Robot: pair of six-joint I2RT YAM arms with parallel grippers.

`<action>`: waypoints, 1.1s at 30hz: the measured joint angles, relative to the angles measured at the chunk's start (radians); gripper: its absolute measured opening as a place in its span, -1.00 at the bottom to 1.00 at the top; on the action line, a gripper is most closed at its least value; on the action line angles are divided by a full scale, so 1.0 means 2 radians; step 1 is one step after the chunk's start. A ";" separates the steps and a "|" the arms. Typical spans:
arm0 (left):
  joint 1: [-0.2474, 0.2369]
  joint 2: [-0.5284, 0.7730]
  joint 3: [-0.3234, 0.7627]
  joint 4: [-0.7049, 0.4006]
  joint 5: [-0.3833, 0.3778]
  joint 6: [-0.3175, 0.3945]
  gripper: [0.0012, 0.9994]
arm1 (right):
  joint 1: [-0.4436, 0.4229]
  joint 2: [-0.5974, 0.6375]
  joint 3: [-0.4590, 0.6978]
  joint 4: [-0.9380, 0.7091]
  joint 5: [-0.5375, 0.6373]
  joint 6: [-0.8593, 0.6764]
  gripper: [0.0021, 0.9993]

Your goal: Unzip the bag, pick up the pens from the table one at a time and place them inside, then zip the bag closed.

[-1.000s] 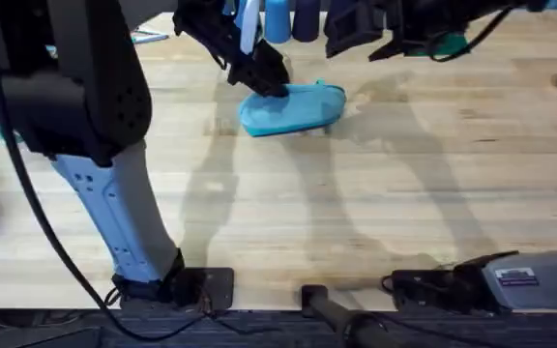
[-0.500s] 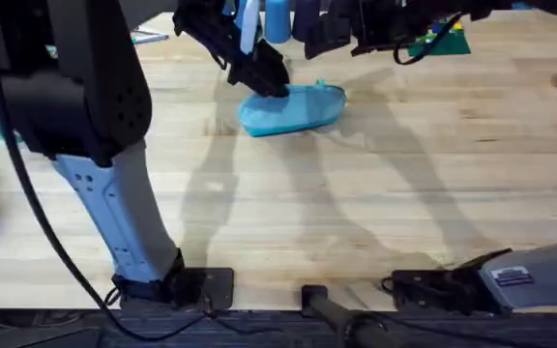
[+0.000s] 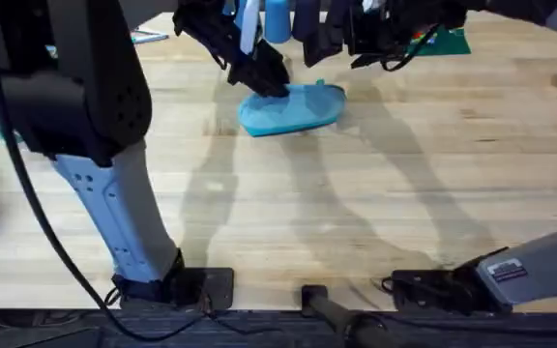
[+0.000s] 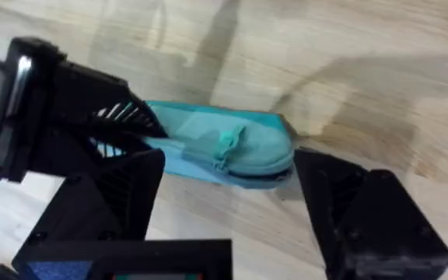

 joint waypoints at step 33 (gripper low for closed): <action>0.000 0.000 0.000 0.000 0.000 0.000 -0.92 | 0.016 0.068 0.000 0.027 0.005 0.050 0.39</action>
